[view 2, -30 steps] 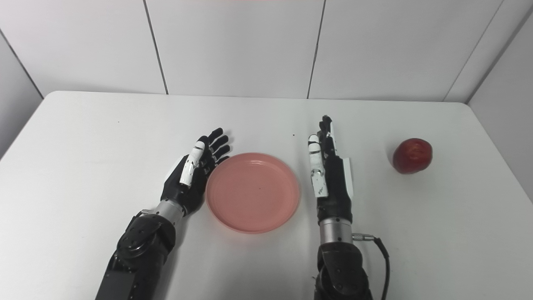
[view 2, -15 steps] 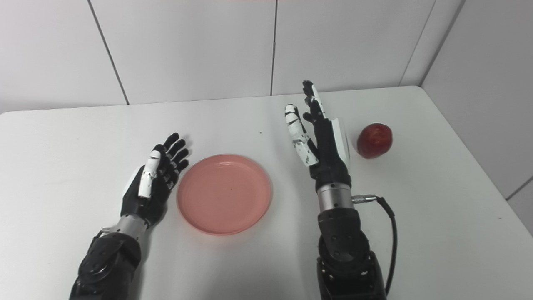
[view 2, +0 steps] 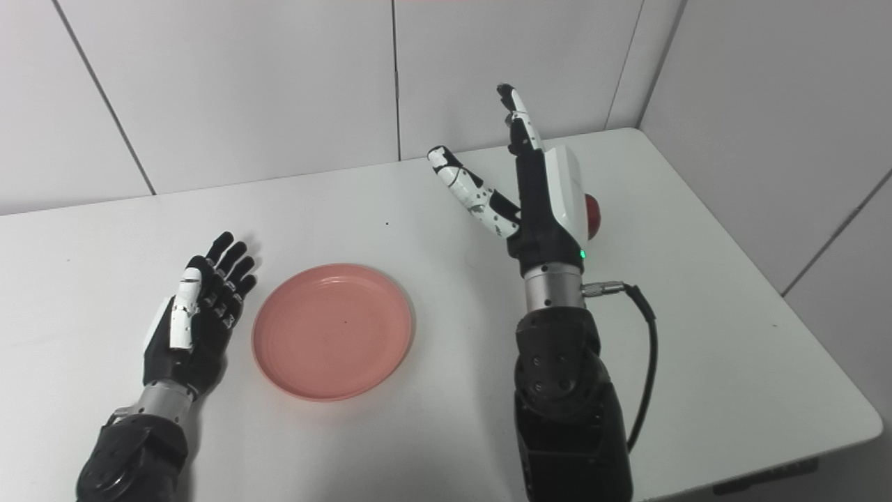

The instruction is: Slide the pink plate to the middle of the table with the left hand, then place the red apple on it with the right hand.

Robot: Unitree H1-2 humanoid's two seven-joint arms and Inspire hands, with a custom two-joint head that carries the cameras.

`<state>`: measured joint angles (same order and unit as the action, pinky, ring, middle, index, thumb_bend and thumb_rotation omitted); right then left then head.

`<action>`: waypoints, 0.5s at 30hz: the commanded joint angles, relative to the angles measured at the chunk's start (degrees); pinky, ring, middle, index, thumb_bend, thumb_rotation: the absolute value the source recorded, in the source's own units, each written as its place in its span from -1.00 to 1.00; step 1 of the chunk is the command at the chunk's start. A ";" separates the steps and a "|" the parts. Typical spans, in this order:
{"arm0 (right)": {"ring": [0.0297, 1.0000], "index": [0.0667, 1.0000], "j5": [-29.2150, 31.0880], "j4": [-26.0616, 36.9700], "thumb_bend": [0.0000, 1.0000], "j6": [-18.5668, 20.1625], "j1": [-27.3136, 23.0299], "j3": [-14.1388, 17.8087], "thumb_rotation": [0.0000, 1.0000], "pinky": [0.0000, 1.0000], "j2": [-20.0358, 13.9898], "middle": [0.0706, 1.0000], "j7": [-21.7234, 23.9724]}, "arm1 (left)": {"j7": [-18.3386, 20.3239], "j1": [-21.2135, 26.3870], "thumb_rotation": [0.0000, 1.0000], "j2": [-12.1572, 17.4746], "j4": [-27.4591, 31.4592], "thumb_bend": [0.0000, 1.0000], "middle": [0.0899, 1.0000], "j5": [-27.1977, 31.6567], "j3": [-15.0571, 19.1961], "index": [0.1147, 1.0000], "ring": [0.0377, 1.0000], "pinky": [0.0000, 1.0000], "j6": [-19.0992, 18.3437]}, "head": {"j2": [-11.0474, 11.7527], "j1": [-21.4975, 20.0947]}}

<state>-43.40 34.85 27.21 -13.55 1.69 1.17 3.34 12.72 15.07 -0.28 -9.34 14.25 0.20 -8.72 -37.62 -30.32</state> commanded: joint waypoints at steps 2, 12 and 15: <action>0.73 0.87 -3.88 1.56 0.70 -0.73 -2.00 0.47 0.24 0.55 -1.96 0.78 -1.01 | -0.43 -1.64 1.00 1.08 -3.08 -0.30 0.93 -0.40 0.40 0.88 0.93 0.97 -1.55 | 0.23 -0.04; 0.79 0.92 -5.71 -2.29 1.00 -3.58 0.58 5.17 0.13 0.65 -7.76 0.83 -6.27 | -0.03 -1.78 1.00 1.38 -4.01 -0.30 0.91 -0.12 0.59 0.86 0.92 0.96 -0.62 | 0.79 -0.14; 0.74 0.92 -6.09 -4.09 1.00 -4.03 1.25 5.88 0.15 0.60 -9.31 0.80 -8.03 | 0.18 -1.94 1.00 1.21 -3.99 -0.30 0.91 0.13 0.66 0.86 0.92 0.97 -0.35 | 0.91 -0.21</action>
<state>-48.96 30.26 26.05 -10.96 7.26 -7.16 -2.64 13.50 15.37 0.55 -10.69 14.69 0.76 -7.15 -36.91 -30.50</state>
